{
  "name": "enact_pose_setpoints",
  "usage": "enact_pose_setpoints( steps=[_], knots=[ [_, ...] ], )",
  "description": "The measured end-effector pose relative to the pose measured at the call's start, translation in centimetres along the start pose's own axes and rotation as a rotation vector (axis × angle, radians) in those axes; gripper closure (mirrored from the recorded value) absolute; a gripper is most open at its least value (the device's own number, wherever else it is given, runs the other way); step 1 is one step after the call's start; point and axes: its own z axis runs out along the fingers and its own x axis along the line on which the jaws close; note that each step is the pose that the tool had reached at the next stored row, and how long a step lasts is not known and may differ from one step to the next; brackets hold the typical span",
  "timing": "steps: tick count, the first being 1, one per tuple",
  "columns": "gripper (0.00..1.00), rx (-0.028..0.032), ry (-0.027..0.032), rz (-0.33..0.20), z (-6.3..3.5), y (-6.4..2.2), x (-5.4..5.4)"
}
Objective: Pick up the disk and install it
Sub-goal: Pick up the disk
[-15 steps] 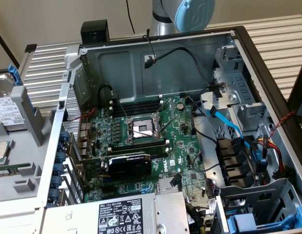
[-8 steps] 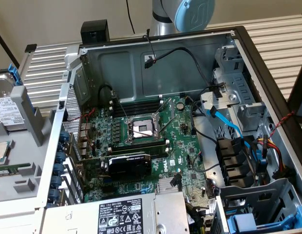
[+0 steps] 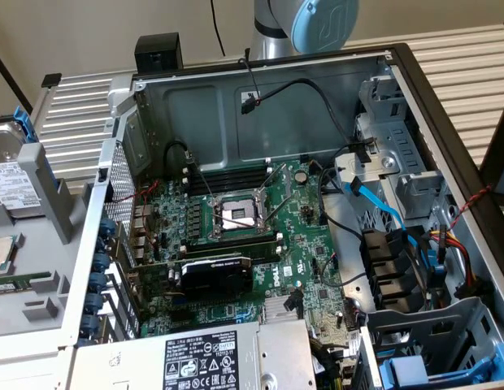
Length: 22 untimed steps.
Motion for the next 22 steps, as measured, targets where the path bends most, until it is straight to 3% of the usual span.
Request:
enact_pose_setpoints(
  steps=[22],
  knots=[
    [0.89, 0.0162, 0.0079, -0.38, 0.16, 0.0, -0.01]
  ],
)
